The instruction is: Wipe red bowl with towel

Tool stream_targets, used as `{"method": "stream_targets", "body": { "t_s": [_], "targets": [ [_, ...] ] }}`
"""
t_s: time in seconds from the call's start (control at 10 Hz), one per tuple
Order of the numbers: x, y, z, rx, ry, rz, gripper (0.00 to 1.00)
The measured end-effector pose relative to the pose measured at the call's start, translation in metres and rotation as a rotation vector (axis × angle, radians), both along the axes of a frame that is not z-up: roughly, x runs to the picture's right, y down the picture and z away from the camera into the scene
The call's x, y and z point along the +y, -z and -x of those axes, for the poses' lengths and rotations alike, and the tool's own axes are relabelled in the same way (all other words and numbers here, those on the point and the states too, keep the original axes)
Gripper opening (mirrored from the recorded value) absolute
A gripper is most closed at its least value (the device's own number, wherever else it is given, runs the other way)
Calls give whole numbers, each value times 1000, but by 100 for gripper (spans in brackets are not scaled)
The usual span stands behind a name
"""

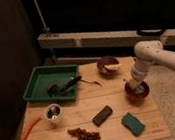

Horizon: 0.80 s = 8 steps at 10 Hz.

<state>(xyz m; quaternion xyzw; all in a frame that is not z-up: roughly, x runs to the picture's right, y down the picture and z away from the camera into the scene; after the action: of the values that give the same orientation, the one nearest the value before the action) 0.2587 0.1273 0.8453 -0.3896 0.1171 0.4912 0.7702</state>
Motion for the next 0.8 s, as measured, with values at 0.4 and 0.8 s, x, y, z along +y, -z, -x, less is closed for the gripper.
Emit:
{"method": "stream_targets", "body": {
  "t_s": [0.4, 0.8],
  "targets": [
    [22, 11, 22, -56, 36, 34, 0],
    [30, 23, 11, -48, 48, 41, 0]
  ]
}}
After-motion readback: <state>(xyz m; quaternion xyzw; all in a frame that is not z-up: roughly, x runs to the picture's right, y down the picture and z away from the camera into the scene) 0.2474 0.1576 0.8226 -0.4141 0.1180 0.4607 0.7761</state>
